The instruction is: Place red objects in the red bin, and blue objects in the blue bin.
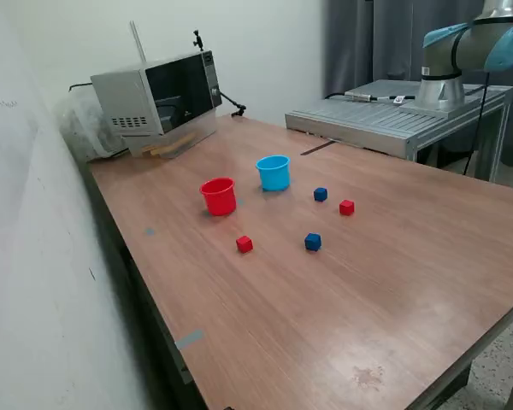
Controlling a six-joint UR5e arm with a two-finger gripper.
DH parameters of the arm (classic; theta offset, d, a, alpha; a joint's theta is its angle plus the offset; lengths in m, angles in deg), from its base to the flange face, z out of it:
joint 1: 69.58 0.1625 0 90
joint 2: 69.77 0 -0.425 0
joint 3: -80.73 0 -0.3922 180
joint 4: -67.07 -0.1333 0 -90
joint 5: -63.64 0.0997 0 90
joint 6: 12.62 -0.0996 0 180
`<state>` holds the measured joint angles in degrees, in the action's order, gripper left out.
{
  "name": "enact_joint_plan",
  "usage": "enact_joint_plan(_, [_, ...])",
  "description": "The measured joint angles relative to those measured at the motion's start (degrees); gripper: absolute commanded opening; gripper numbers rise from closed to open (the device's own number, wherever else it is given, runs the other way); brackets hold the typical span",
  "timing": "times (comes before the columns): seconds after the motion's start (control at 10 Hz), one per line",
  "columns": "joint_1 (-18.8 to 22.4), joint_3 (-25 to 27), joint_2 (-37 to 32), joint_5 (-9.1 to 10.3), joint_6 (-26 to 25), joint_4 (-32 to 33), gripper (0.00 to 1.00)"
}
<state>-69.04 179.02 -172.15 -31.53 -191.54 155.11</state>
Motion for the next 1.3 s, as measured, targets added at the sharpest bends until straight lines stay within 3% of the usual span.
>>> enact_joint_plan(1.3, [3.6, 0.5, -0.8, 0.74, 0.2, 0.0, 1.00])
